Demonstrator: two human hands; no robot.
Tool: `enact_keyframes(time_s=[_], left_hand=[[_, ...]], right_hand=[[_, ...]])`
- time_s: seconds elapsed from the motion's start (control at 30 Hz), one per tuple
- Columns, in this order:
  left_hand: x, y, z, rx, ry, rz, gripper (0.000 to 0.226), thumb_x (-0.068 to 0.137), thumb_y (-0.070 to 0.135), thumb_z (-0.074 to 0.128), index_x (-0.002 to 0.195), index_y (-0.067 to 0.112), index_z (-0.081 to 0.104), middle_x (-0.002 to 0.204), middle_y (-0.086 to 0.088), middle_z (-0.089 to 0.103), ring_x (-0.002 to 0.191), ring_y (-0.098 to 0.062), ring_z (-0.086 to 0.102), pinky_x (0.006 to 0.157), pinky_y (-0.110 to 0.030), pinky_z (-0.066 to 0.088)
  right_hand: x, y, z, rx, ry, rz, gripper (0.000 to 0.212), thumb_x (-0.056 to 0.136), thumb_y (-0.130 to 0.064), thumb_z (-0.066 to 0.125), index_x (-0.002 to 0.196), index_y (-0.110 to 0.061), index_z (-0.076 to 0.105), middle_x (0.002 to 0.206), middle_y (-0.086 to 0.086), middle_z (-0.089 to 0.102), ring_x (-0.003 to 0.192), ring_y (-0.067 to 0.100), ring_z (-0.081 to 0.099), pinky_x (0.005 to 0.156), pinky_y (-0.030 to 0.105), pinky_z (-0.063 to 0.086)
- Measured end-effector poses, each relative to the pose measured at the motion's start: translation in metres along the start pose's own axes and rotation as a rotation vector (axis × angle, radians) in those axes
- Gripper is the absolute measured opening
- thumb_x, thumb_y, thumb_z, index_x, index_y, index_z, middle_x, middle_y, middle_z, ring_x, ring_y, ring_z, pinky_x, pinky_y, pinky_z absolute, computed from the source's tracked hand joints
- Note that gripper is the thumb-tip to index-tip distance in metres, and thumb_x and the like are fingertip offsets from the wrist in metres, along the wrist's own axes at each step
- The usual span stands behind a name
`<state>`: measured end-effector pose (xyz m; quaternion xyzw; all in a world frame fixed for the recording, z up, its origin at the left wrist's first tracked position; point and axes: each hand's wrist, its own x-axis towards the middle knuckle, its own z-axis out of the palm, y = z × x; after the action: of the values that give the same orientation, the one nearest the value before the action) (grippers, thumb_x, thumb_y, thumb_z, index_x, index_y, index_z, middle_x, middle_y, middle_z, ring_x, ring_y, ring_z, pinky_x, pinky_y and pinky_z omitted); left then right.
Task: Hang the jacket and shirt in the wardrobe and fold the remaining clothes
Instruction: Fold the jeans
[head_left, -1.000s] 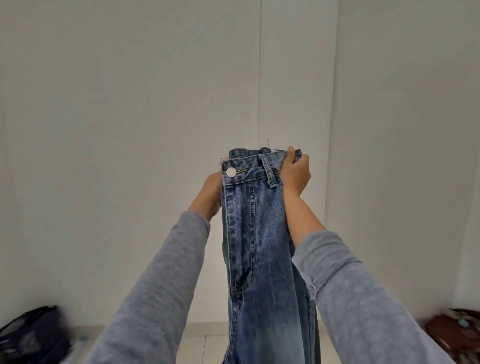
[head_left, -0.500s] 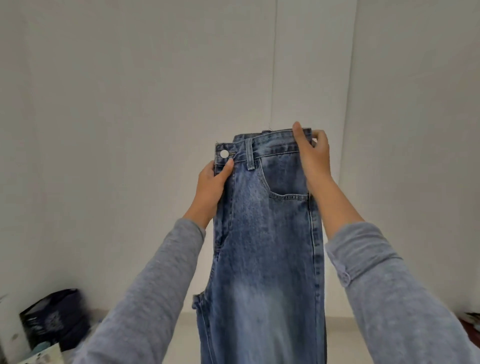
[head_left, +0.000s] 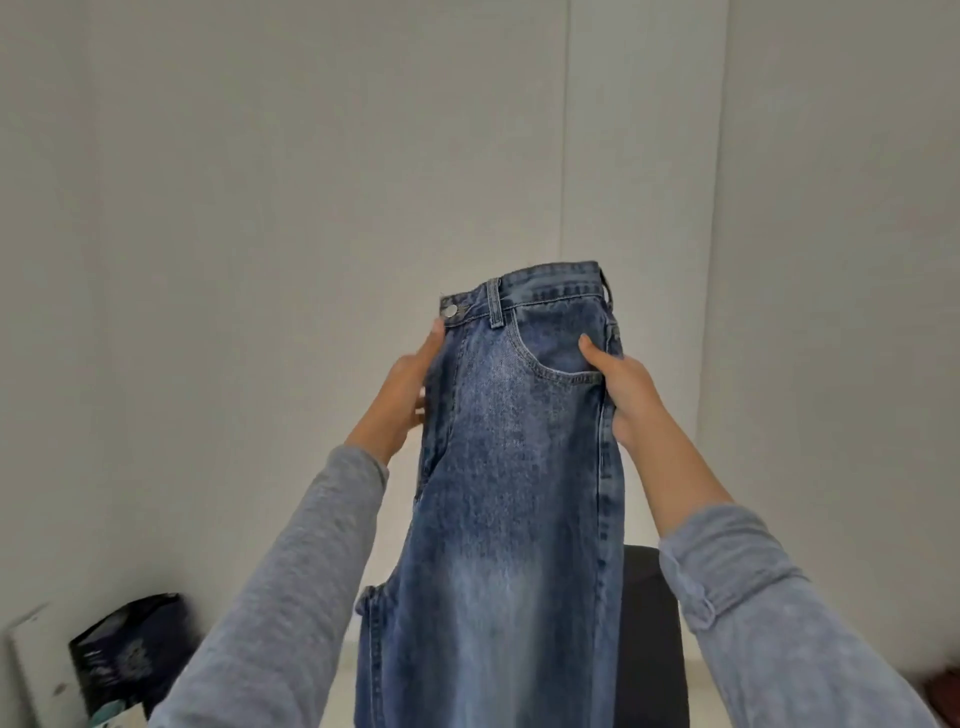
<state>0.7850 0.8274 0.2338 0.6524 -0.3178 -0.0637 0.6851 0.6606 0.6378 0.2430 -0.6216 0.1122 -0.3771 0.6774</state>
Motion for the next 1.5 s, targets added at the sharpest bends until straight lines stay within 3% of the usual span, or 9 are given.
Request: enact_keyframes(time_s=[0.1,0.3,0.43,0.57,0.73,0.83,1.07,1.3,1.5], left_hand=[[-0.02,-0.032,-0.008,-0.007,-0.267,-0.166,0.063,0.076,0.065,0.054,0.114,0.016,0.062,0.112,-0.001,0.068,0.102,-0.02,0.065,0.084,-0.033,0.053],[-0.007,-0.041,0.005,-0.274,0.053,-0.032,0.026,0.09,0.03,0.061,0.094,0.005,0.068,0.096,-0.011,0.071,0.082,-0.022,0.068,0.065,-0.026,0.053],[0.007,-0.03,0.016,-0.48,0.139,0.007,0.015,0.091,0.023,0.061,0.093,0.008,0.066,0.088,-0.007,0.071,0.08,-0.02,0.068,0.07,-0.03,0.056],[0.02,-0.04,0.014,-0.369,0.193,-0.064,0.039,0.089,0.04,0.061,0.107,0.005,0.062,0.105,-0.013,0.068,0.095,-0.026,0.066,0.074,-0.033,0.055],[-0.023,-0.113,-0.009,-0.074,-0.244,-0.364,0.08,0.082,0.078,0.03,0.117,0.017,0.067,0.115,-0.009,0.066,0.107,-0.026,0.064,0.089,-0.031,0.047],[-0.047,-0.151,-0.013,-0.131,-0.4,-0.503,0.058,0.087,0.061,0.045,0.118,0.016,0.065,0.118,-0.01,0.066,0.107,-0.025,0.064,0.087,-0.034,0.048],[-0.013,-0.128,0.01,-0.245,-0.102,-0.339,0.029,0.086,0.026,0.066,0.102,0.002,0.069,0.093,-0.01,0.073,0.087,-0.022,0.068,0.072,-0.026,0.056],[0.027,-0.104,0.048,-0.394,0.019,-0.139,0.025,0.087,0.019,0.064,0.102,0.0,0.067,0.096,-0.01,0.072,0.087,-0.019,0.068,0.079,-0.029,0.056],[0.051,-0.155,0.05,-0.144,-0.071,-0.212,0.041,0.087,0.036,0.065,0.102,-0.002,0.067,0.094,-0.011,0.071,0.087,-0.021,0.068,0.071,-0.026,0.055]], right_hand=[[0.001,-0.002,0.011,-0.048,0.044,-0.039,0.032,0.084,-0.031,0.069,0.106,-0.009,0.065,0.105,0.01,0.069,0.097,0.028,0.065,0.092,0.043,0.052],[-0.009,-0.002,0.009,0.021,-0.02,-0.1,0.031,0.082,-0.034,0.069,0.101,-0.011,0.065,0.105,0.009,0.069,0.092,0.023,0.067,0.08,0.035,0.054],[-0.023,0.029,-0.022,-0.047,-0.273,0.135,0.047,0.071,-0.038,0.069,0.109,-0.011,0.067,0.104,0.009,0.072,0.096,0.026,0.068,0.087,0.042,0.053],[-0.025,0.071,-0.028,0.014,-0.14,0.199,0.031,0.081,-0.021,0.068,0.108,-0.007,0.067,0.1,0.011,0.072,0.093,0.028,0.067,0.085,0.042,0.053],[-0.013,0.08,-0.009,0.106,0.023,0.103,0.01,0.082,-0.016,0.07,0.09,-0.01,0.067,0.087,0.008,0.07,0.078,0.02,0.067,0.066,0.028,0.054],[-0.006,0.09,-0.004,-0.013,0.109,0.148,0.03,0.077,-0.021,0.077,0.098,-0.003,0.065,0.096,0.014,0.068,0.087,0.027,0.066,0.075,0.034,0.055],[0.004,0.078,-0.03,0.083,0.173,0.156,0.038,0.074,-0.021,0.079,0.105,-0.004,0.064,0.107,0.015,0.068,0.092,0.026,0.067,0.081,0.038,0.056],[-0.014,0.128,-0.069,-0.072,-0.138,0.288,0.052,0.07,-0.036,0.076,0.116,-0.015,0.064,0.115,0.004,0.068,0.104,0.019,0.066,0.094,0.038,0.05],[0.0,0.156,-0.092,0.114,0.019,0.279,0.026,0.081,-0.011,0.07,0.106,-0.002,0.067,0.095,0.01,0.071,0.085,0.02,0.068,0.074,0.029,0.057]])
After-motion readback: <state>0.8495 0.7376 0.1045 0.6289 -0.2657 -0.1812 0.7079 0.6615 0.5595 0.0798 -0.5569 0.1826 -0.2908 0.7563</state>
